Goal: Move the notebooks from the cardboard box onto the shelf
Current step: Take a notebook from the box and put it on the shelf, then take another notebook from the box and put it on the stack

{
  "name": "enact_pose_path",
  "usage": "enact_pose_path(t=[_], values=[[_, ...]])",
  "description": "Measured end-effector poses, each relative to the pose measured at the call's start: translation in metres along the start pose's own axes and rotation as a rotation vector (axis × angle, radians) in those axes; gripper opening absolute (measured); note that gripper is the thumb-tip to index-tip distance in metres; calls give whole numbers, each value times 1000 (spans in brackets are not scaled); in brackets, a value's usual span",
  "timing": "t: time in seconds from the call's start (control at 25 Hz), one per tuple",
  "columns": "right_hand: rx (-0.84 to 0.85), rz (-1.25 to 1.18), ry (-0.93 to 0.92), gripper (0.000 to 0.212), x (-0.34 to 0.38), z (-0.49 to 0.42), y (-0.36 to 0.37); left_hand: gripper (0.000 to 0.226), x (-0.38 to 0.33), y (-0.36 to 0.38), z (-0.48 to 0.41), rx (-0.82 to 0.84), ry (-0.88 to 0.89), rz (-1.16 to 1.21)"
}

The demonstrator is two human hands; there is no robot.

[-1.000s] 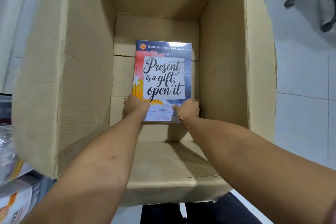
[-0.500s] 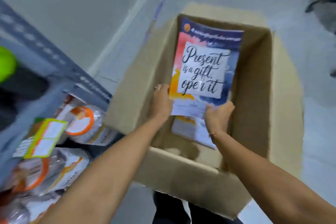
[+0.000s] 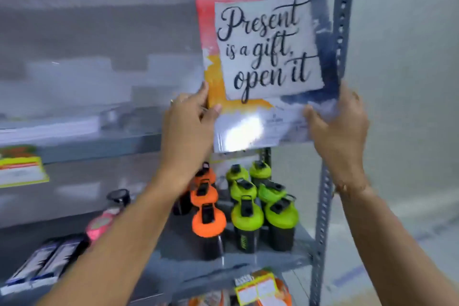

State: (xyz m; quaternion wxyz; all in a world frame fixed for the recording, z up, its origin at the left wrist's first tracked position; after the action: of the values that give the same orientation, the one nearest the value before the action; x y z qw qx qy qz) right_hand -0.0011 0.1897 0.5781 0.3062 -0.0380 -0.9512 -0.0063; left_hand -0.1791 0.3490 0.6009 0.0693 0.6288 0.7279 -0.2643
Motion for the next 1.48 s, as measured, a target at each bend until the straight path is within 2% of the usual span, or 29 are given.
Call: enact_pose_path(t=[0.04,0.12,0.16,0.2,0.24,0.36,0.44,0.52,0.6,0.64,0.68,0.72,0.76,0.88,0.96,1.04,1.12,1.16,1.2,1.32,1.4,1.48], values=[[85,12,-11,47,13,-22,23,12,11,-5,-24,44,-51,-63],[247,76,0,24,31,-55,72,37,38,-3,-65,122,-176,-188],[321,128,13,14,34,-65,95,39,54,4,-79,162,-239,-227],[397,193,31,11,33,-70,117,31,71,14,-89,215,-292,-285],[480,277,45,13,26,-70,137,20,86,25,-92,290,-326,-352],[724,555,63,23,-3,-57,170,38,115,49,-88,536,-354,-533],[748,632,83,23,-11,-54,168,44,106,54,-90,538,-237,-742],[611,538,-19,27,-4,-52,151,40,70,57,-88,401,-94,-820],[264,248,-196,30,-9,-35,96,32,12,86,-60,244,139,-674],[56,125,-282,27,-24,-16,56,25,-20,107,-31,162,323,-554],[-119,117,-309,22,-55,13,13,17,-52,136,9,141,517,-426],[-218,222,-260,18,-101,44,-28,10,-78,170,55,241,651,-295],[-236,396,-155,18,-154,82,-67,9,-97,211,109,483,694,-159],[52,841,394,29,-315,224,-171,18,-125,317,298,1396,493,72],[122,984,817,33,-389,332,-241,25,-134,363,428,1795,361,200],[65,1086,1283,39,-415,431,-298,33,-112,393,546,2044,285,86],[-87,1078,1793,61,-407,506,-335,45,-70,404,637,2131,233,-133],[-142,1057,1935,67,-402,529,-345,50,-52,403,671,2142,202,-198],[-171,1025,1991,69,-400,544,-350,52,-37,400,694,2128,166,-239],[-218,927,1928,61,-405,567,-354,41,-24,402,709,1945,80,-333],[-292,947,1923,56,-404,569,-357,38,-25,409,701,1829,10,-368],[-364,967,1928,51,-402,566,-359,38,-25,413,695,1793,-47,-371]])
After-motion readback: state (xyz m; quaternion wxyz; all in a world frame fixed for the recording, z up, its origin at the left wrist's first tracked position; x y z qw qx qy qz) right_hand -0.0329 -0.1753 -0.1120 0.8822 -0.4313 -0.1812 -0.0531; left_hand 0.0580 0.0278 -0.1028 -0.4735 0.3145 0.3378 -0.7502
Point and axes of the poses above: each hand's wrist, its own z-axis away from the middle knuckle, its own y-axis out of the palm, x = y × z, the point moved 6 cm from there along -z, towards the middle knuckle, and after that the axes turned 3 degrees about -x, right-handed, at the moved point
